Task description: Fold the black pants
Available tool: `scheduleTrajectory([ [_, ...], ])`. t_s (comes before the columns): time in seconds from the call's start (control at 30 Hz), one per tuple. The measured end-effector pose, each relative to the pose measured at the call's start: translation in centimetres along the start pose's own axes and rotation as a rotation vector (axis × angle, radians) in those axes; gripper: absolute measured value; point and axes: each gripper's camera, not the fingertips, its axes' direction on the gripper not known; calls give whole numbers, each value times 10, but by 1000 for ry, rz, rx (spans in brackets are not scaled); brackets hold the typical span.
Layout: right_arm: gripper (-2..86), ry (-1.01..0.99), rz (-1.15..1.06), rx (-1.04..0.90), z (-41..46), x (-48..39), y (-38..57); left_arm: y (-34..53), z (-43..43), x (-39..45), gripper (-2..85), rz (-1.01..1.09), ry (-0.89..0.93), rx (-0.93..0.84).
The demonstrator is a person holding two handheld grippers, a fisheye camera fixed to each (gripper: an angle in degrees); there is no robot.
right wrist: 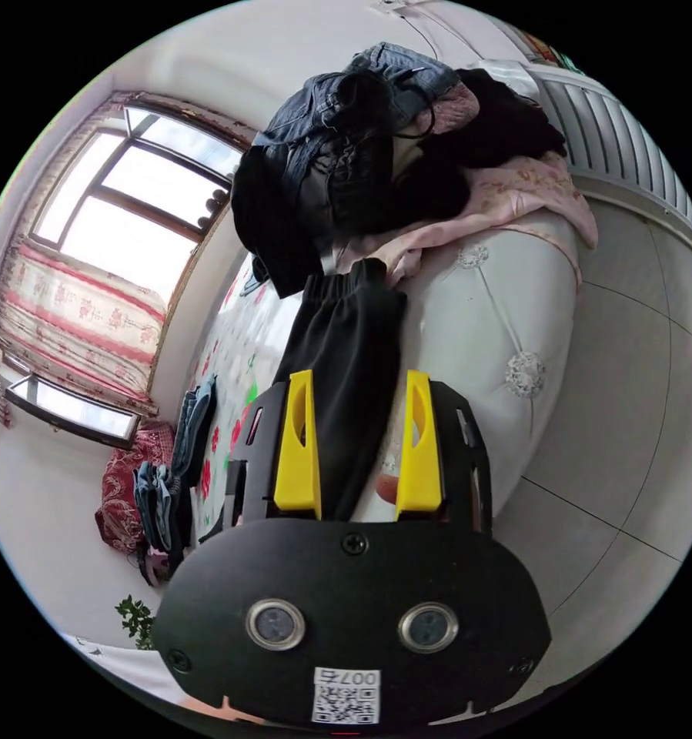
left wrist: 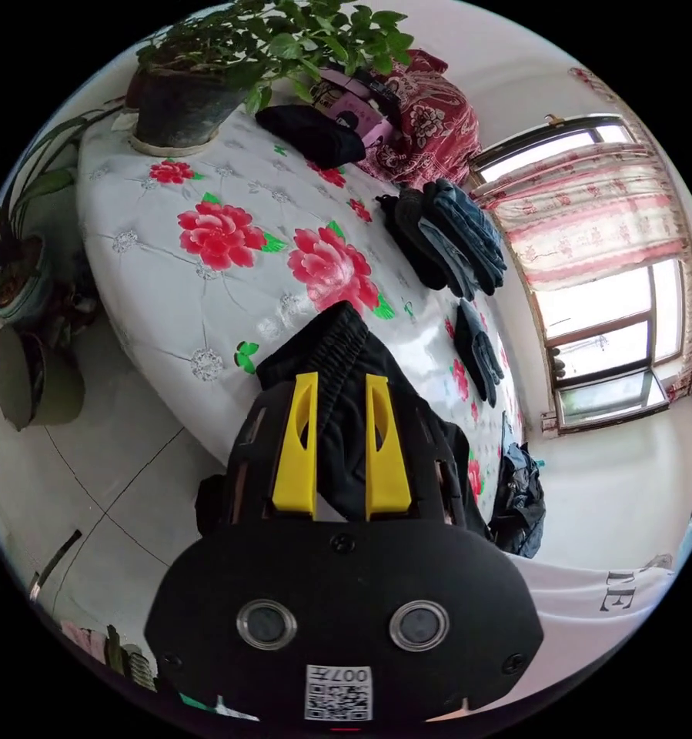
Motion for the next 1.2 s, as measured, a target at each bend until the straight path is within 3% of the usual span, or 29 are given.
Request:
scheduleTrajectory([
  [0.2,42,-143,-14,-47,17,-56,12,17,-21,-42,112,-144,78,77],
  [0.3,24,-309,-295,-98,9,-143,38,24,-20,-56,124,-163,100,75],
  [0.4,16,-375,-755,-213,-7,-251,109,26,-10,-66,136,-174,137,59],
  [0.47,14,-395,-1077,-305,-14,-313,193,25,1,-69,144,-177,173,34],
  [0.57,20,-355,-1338,-494,5,-350,303,25,14,-70,146,-168,182,-3],
  [0.67,29,-259,-1447,-799,44,-357,393,21,20,-72,141,-146,164,-33],
  [0.77,37,-218,-1458,-925,58,-363,443,14,22,-68,135,-118,141,-77],
  [0.9,45,-210,-1514,-891,53,-384,474,11,18,-47,130,-39,126,-69],
  [1.03,55,-188,-1505,-884,58,-409,494,14,31,-9,106,174,-11,-89],
  [1.13,63,-200,-1458,-894,62,-424,507,14,58,5,28,259,-134,-146],
  [1.2,69,-210,-1429,-901,62,-431,514,7,62,19,2,344,-50,-153],
])
